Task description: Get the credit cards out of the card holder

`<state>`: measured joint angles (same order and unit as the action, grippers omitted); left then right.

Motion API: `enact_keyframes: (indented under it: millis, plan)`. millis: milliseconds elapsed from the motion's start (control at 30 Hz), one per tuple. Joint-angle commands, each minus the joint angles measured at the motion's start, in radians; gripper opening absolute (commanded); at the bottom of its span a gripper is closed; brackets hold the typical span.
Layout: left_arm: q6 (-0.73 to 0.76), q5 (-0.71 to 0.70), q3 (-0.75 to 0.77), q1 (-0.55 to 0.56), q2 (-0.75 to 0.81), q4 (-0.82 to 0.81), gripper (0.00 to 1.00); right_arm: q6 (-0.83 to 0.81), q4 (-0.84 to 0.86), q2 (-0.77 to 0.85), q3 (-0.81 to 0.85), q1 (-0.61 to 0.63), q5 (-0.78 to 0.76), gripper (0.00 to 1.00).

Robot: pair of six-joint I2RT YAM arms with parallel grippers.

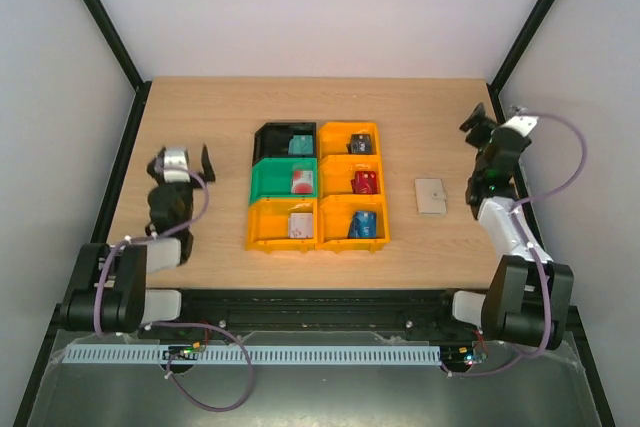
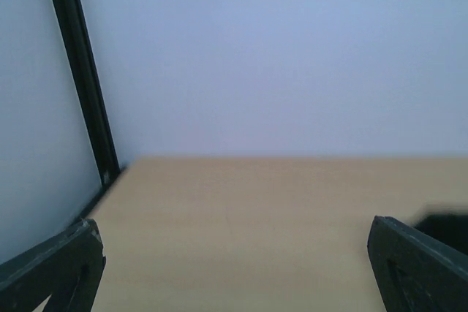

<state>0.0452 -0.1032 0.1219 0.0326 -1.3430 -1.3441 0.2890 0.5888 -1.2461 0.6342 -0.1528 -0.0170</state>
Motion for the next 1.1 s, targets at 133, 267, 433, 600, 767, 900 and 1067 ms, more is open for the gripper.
enact_keyframes:
  millis: [133, 267, 433, 600, 767, 900, 1067]
  plan:
    - [0.055, 0.202, 0.803, -0.106, -0.034, 1.154, 0.99, 0.039, -0.837, -0.105, 0.290, -0.011, 0.065, 0.95]
    - [0.114, 0.317, 1.019, -0.112, -0.040, 1.502, 1.00, 0.042, -0.883, -0.194, 0.300, -0.013, 0.183, 0.84]
    - [0.187, 0.530, 1.070, -0.111, 0.029, 1.722, 0.99, 0.009, -0.956, -0.323, 0.307, -0.013, 0.271, 0.72]
    - [0.160, 0.679, 1.068, -0.104, 0.033, 1.808, 0.99, -0.030, -0.984, -0.425, 0.306, -0.011, 0.344, 0.60]
    - [0.122, 0.653, 1.059, -0.087, 0.021, 1.804, 0.99, -0.044, -1.013, -0.472, 0.337, 0.022, 0.280, 0.53]
    - [0.092, 0.649, 1.048, -0.082, 0.030, 1.797, 0.99, -0.050, -1.023, -0.500, 0.351, 0.046, 0.256, 0.52]
    - [0.106, 0.653, 1.042, -0.076, 0.039, 1.818, 0.99, -0.050, -1.014, -0.526, 0.352, 0.053, 0.280, 0.44]
